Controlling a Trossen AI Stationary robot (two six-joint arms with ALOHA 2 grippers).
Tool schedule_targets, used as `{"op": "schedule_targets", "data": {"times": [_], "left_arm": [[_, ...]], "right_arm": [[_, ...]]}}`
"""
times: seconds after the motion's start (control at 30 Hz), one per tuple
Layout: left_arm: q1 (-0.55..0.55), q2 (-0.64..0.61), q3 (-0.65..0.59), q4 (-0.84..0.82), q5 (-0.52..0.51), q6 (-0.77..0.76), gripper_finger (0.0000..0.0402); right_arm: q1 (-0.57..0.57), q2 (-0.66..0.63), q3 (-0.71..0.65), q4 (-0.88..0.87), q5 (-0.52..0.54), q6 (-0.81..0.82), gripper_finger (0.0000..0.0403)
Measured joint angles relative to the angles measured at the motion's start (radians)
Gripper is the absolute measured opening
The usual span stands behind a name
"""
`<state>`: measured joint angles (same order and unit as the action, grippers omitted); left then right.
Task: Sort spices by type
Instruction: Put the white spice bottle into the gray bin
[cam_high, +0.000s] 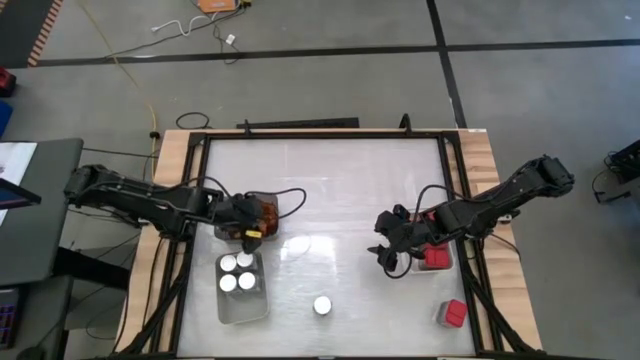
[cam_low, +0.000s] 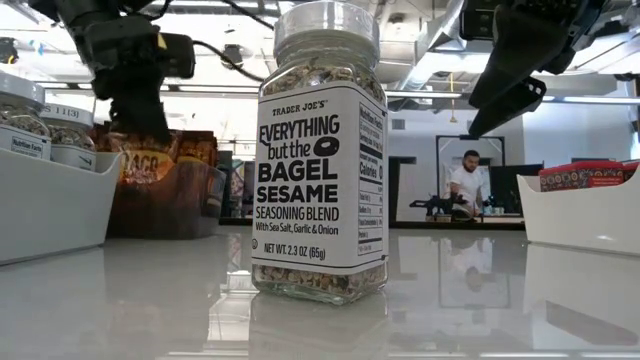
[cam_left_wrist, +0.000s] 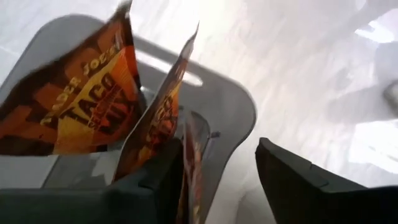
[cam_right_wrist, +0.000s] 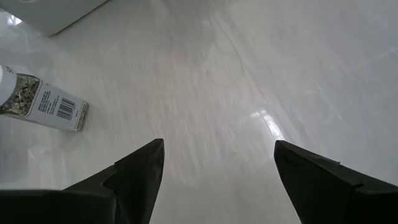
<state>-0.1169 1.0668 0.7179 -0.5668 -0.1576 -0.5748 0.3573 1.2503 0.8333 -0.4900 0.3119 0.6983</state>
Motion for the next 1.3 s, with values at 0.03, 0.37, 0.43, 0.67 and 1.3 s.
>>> {"op": "schedule_targets", "data": {"times": [0.03, 0.37, 0.43, 0.67, 1.3], "left_arm": [[0.000, 0.000, 0.012, -0.001, 0.000, 0.000, 0.0191], [-0.055, 0.045, 0.278, -0.085, -0.132, 0.123, 0.0192], [-0.074, 0.092, 0.348, -0.102, -0.155, 0.144, 0.0192], [-0.127, 0.326, 0.571, -0.115, -0.144, 0.236, 0.0192], [-0.130, 0.766, 0.835, 0.063, -0.002, 0.096, 0.0192]], "right_arm": [[0.000, 0.000, 0.000, 0.000, 0.000, 0.000, 0.0329], [0.003, 0.000, 0.000, -0.005, 0.000, -0.018, 0.0329], [0.006, 0.000, 0.000, -0.008, 0.000, -0.018, 0.0329], [0.016, 0.000, 0.001, -0.041, -0.001, -0.018, 0.0329], [0.107, 0.000, 0.000, -0.057, -0.001, 0.012, 0.0329]]}}
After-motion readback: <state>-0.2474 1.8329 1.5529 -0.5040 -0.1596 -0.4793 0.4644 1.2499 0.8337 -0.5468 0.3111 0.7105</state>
